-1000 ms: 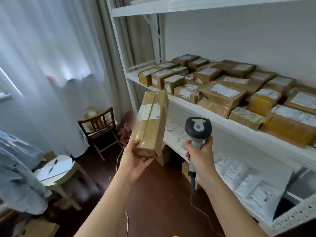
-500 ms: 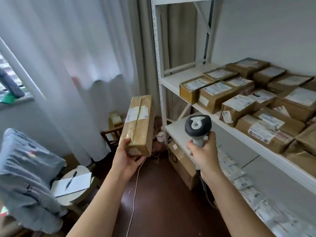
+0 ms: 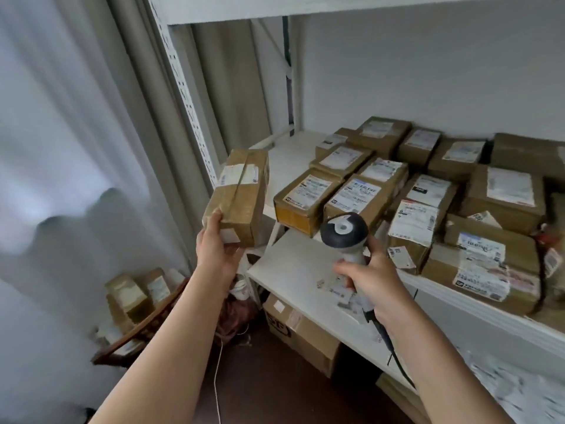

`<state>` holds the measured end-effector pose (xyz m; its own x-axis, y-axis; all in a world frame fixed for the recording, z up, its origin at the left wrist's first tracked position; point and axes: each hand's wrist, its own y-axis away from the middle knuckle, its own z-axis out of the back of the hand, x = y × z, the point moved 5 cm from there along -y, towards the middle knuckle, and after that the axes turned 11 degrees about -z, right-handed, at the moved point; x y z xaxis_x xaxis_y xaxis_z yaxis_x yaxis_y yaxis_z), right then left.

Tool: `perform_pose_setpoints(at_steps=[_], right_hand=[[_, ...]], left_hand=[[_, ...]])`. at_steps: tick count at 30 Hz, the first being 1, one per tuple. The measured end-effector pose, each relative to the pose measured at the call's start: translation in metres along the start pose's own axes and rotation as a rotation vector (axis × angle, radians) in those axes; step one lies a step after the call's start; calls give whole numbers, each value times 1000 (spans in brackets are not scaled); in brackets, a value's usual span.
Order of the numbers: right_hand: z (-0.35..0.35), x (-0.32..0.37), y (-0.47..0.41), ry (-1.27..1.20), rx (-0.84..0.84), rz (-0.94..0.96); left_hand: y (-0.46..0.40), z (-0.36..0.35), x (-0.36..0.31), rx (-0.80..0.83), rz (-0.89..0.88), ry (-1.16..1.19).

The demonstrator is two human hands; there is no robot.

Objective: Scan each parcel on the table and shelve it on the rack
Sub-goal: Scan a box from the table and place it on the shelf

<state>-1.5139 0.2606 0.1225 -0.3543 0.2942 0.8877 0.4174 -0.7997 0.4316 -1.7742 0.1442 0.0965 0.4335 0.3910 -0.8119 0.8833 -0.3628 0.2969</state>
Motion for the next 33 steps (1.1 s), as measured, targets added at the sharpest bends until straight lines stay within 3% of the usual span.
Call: perform_pose_setpoints(at_steps=[6,14,20,26,33], right_hand=[[15,28,-74,11,54,-96],[27,58,-128,7,48,-138],[37,67,-132,-54,-46,-139],[43,70,-121,-131,-140,-153],[45,62,-103,-173,-248,-166]], left_hand=[[-72,-93,8,7,-13,-35],[-163,-151,33,-121,47,-206],[-212,-167,69,65,207,-517],[-229,-187,83,166,102,-785],[-230,-190,76,238,23,-924]])
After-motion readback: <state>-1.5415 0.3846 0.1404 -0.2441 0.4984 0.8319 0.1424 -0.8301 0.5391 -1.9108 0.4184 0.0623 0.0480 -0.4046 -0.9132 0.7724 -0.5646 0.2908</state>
